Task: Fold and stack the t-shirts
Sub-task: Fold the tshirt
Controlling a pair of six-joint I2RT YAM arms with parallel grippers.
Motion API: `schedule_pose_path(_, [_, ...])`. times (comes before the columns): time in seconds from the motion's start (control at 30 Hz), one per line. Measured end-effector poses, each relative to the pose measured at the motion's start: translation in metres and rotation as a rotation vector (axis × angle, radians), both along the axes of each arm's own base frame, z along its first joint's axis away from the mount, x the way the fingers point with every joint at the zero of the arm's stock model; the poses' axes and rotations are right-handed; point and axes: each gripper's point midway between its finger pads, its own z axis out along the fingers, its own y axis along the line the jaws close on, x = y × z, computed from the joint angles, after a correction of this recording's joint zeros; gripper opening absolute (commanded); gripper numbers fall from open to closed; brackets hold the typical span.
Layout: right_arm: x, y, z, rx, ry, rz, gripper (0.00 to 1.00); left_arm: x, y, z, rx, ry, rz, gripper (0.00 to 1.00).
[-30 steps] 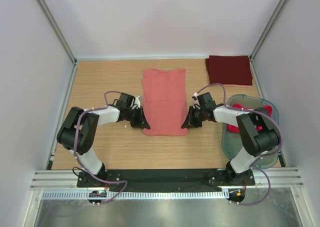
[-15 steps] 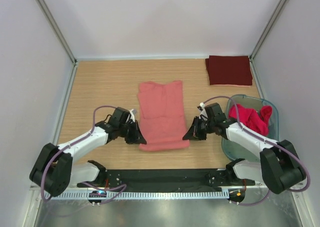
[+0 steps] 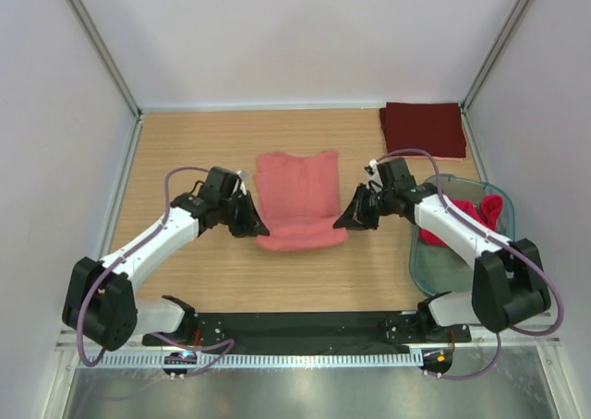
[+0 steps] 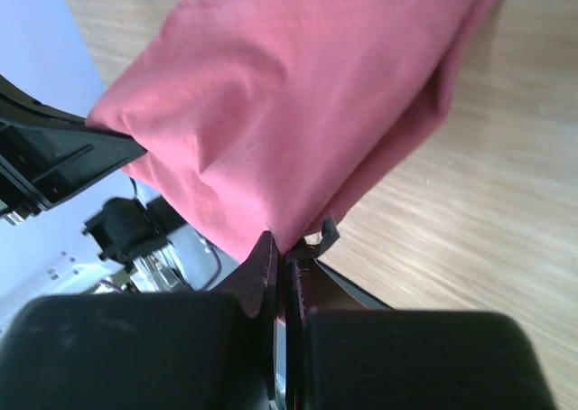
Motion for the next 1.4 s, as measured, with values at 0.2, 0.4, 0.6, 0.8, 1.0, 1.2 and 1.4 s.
schedule_pose_path(0.2, [0.056,0.004,0.009,0.003,0.010,-0.023,0.01,0.054,0.007,0.009,0.016,-0.004,0.041,0.00])
schedule_pose_path(0.4, [0.097,0.006,0.004,0.016,0.040,-0.038,0.01,0.106,0.005,0.010,0.011,-0.001,0.033,0.00])
schedule_pose_path(0.6, [0.129,0.008,-0.003,0.028,0.057,-0.048,0.01,0.137,0.000,0.005,0.009,0.014,0.013,0.00])
schedule_pose_path(0.8, [0.157,0.010,-0.008,0.051,0.064,-0.054,0.01,0.161,-0.006,0.001,-0.003,0.016,0.000,0.00])
schedule_pose_path(1.0, [0.177,0.012,-0.027,0.070,0.101,-0.057,0.02,0.175,-0.004,-0.014,-0.002,0.047,0.009,0.00])
schedule_pose_path(1.2, [0.193,0.012,-0.045,0.078,0.134,-0.060,0.08,0.185,-0.001,-0.029,0.005,0.080,0.021,0.02])
schedule_pose_path(1.4, [0.213,0.016,-0.051,0.098,0.131,-0.062,0.21,0.195,0.003,-0.043,0.020,0.104,0.040,0.18])
